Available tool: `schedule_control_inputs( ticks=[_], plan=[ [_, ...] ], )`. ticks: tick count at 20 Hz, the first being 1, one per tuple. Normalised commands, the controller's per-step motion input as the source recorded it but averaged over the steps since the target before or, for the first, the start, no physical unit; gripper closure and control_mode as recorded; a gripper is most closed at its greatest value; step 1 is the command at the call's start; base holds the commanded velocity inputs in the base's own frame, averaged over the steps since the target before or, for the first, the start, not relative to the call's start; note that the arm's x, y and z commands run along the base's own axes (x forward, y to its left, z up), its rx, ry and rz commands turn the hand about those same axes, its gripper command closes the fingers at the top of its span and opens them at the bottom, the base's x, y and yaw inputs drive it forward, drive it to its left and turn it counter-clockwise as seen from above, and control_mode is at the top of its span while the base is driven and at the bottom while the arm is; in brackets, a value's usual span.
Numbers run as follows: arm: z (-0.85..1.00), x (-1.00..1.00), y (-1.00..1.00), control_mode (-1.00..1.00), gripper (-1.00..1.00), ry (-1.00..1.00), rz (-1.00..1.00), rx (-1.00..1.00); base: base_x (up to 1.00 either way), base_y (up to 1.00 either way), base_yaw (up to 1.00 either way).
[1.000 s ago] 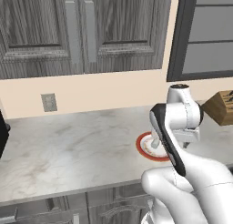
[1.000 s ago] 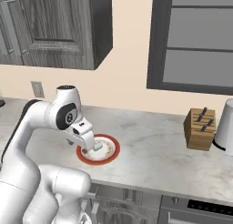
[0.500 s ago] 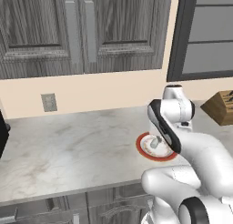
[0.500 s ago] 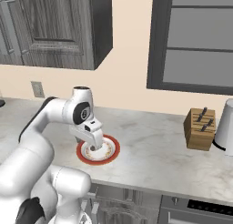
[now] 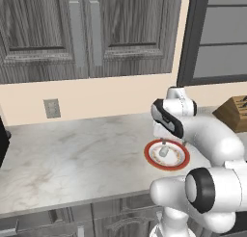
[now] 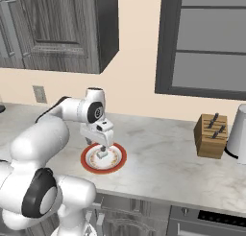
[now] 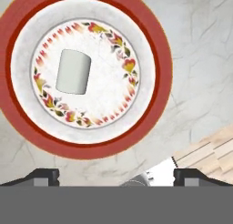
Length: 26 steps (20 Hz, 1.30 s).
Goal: Pick up the marshmallow and place it in the cup of hot chocolate on the dining counter.
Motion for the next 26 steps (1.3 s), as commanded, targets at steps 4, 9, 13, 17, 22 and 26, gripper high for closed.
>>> schedule_control_inputs(
  ticks=[4,9,13,17,22,26],
  plan=[
    [-0.34,0.29,0.00,-1.00,-1.00,0.04,0.00,0.00,0.00,0.00,0.00],
    [-0.38,0.19,0.00,-1.00,-1.00,0.03,0.00,0.00,0.00,0.00,0.00],
    [-0.35,0.07,0.00,-1.00,-1.00,0.01,0.00,0.00,0.00,0.00,0.00],
    [-0.40,0.24,0.00,-1.00,-1.00,0.00,0.00,0.00,0.00,0.00,0.00],
    [-0.19,0.15,0.00,-1.00,-1.00,0.00,-0.05,0.00,0.00,0.00,0.00],
    [0.00,0.19,0.00,-1.00,-1.00,0.00,-0.11,0.00,0.00,0.00,0.00]
  ],
)
